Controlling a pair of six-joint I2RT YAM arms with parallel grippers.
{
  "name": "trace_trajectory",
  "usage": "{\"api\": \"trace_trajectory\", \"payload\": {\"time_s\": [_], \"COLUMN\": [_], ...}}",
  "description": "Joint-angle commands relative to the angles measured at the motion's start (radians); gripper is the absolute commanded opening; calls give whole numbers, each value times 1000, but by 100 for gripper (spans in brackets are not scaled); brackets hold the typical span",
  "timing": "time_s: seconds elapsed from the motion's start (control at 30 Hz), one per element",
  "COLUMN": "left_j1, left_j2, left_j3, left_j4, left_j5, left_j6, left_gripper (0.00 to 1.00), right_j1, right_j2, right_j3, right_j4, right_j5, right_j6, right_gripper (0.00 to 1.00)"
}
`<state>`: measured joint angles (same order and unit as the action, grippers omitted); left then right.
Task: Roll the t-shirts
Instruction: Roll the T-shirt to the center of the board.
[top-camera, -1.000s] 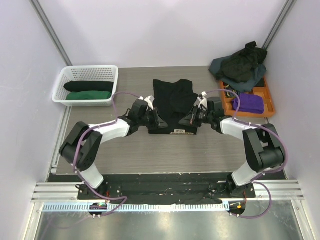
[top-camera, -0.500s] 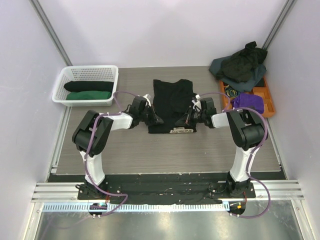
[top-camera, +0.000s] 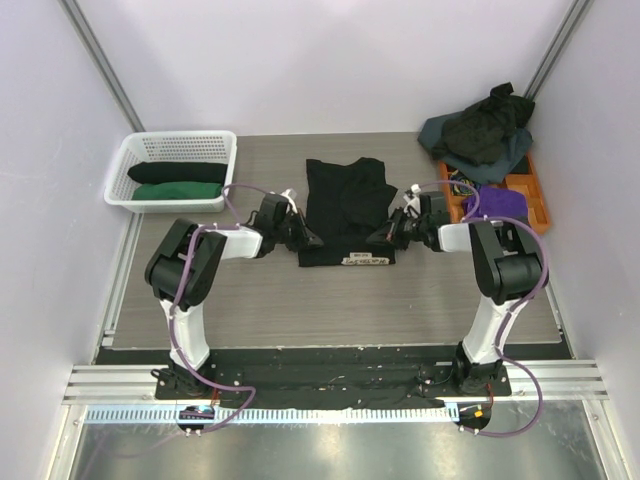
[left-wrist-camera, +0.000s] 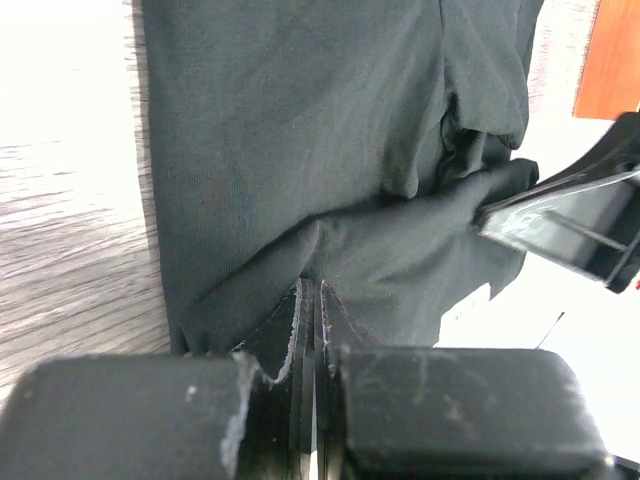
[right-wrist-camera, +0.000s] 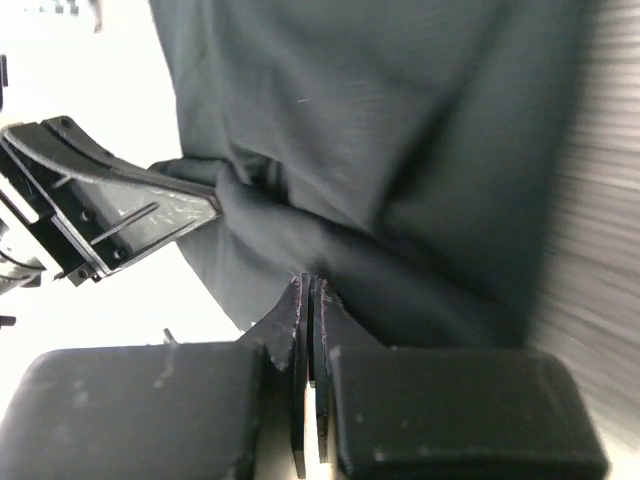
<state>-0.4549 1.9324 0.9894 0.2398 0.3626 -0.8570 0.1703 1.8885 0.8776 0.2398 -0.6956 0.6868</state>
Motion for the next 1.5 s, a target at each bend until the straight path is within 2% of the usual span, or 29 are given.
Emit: {"api": "trace_trajectory", "payload": {"time_s": [0.0, 0.1, 0.2, 0.27, 0.3, 0.4, 0.5, 0.67, 0.87, 1.03, 1.47], "left_j1": [16, 18, 18, 18, 18, 18, 16, 10, 7, -4, -24], "left_j2": [-33, -38, -75, -122, -140, -220, -300, -394, -429, -426, -351], "left_j3": [-26, -31, -40, -46, -47, -69, -96, -149, -219, -255, -212], "left_j4": [0, 0, -10, -37, -48, -79, -131, -224, -237, -211, -217], "left_j5": [-45, -42, -39, -53, -54, -59, -82, -138, -171, -175, -152], "left_j6": [30, 32, 36, 44, 52, 67, 90, 148, 210, 233, 240], "left_gripper": [0, 0, 0, 3, 9, 24, 36, 42, 44, 45, 45], "right_j1": [-46, -57, -58, -58, -57, -35, -22, 37, 146, 153, 173], "right_j2": [-104, -144, -187, -236, -258, -341, -419, -497, -467, -476, -394], "right_j3": [-34, -31, -9, -6, -11, -14, -38, -100, -85, -91, -49], "right_j4": [-79, -117, -223, -293, -304, -404, -473, -507, -551, -547, -543], "right_j5": [51, 53, 117, 143, 157, 237, 350, 485, 651, 670, 627], "right_j6": [-64, -79, -124, -156, -165, -219, -256, -303, -340, -342, -357], "right_gripper": [1, 1, 1, 5, 8, 30, 39, 39, 40, 39, 40]}}
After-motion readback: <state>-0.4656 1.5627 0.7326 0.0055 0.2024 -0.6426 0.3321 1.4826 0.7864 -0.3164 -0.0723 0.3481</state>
